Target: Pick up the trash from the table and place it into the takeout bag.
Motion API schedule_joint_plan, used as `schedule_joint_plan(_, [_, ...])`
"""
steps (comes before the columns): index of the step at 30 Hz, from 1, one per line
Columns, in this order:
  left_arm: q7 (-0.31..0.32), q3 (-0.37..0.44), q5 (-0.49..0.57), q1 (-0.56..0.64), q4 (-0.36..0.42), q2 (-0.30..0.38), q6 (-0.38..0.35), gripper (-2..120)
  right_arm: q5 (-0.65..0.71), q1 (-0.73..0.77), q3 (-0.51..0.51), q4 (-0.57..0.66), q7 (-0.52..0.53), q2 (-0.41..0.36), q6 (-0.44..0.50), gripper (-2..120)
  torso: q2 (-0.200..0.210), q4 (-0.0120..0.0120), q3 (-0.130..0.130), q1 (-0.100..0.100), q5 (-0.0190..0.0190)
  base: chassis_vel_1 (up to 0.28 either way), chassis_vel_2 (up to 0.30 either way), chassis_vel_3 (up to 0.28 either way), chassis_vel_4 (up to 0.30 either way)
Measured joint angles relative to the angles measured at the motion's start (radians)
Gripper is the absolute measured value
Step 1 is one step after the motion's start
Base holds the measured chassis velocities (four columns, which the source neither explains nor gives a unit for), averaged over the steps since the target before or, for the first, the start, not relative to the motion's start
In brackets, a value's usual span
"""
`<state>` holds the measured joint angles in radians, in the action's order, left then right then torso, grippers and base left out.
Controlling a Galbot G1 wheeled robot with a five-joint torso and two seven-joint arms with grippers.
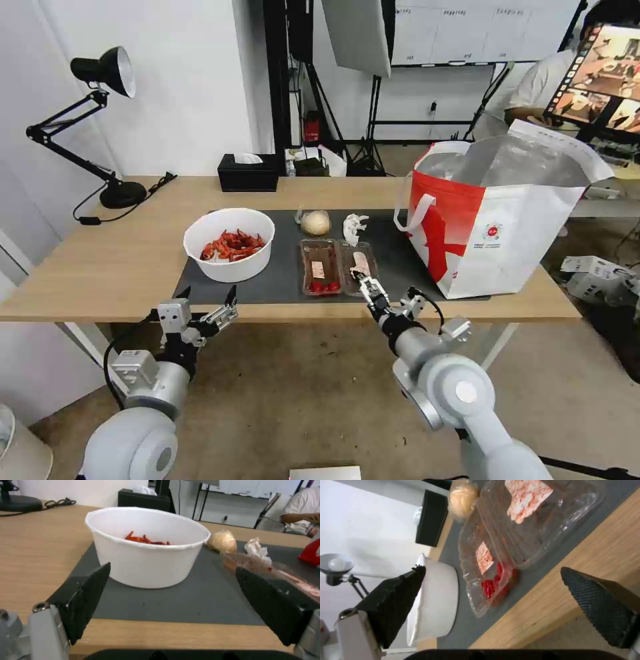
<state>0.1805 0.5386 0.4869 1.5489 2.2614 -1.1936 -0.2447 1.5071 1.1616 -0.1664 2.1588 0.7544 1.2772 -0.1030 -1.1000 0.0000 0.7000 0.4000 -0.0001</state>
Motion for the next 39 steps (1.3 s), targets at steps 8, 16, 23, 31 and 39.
schedule_joint_plan(8, [-0.021, -0.003, -0.005, -0.001, -0.012, 0.003, -0.002, 100, -0.007, -0.050, 0.011, -0.050, 0.027, 0.026, -0.008, 100, 0.000, -0.0001, 0.000, 0.000, 0.0001, 0.000, 0.000, 0.000, 0.000])
schedule_joint_plan(16, [-0.019, -0.006, -0.005, 0.002, -0.018, 0.002, -0.002, 100, -0.006, -0.087, 0.013, -0.109, 0.039, 0.061, -0.017, 100, 0.000, 0.0000, 0.000, 0.000, 0.0001, 0.000, 0.000, 0.000, 0.000])
schedule_joint_plan(23, [-0.017, -0.005, -0.005, 0.009, -0.020, 0.000, -0.002, 100, -0.007, -0.099, 0.012, -0.147, 0.029, 0.091, -0.021, 100, 0.000, -0.0002, 0.000, 0.000, -0.0001, 0.000, 0.000, 0.000, 0.000])
schedule_joint_plan(31, [-0.014, -0.002, -0.006, 0.013, -0.018, -0.001, -0.002, 100, -0.007, -0.105, 0.005, -0.163, 0.026, 0.121, -0.021, 100, 0.000, -0.0002, 0.000, 0.000, 0.0001, 0.000, 0.000, 0.000, 0.000])
schedule_joint_plan(39, [-0.013, 0.002, -0.010, 0.023, -0.012, -0.002, 0.000, 100, 0.000, -0.111, -0.005, -0.166, 0.025, 0.142, -0.014, 100, 0.000, 0.0001, 0.000, 0.000, 0.0002, 0.000, 0.000, 0.000, 0.000])
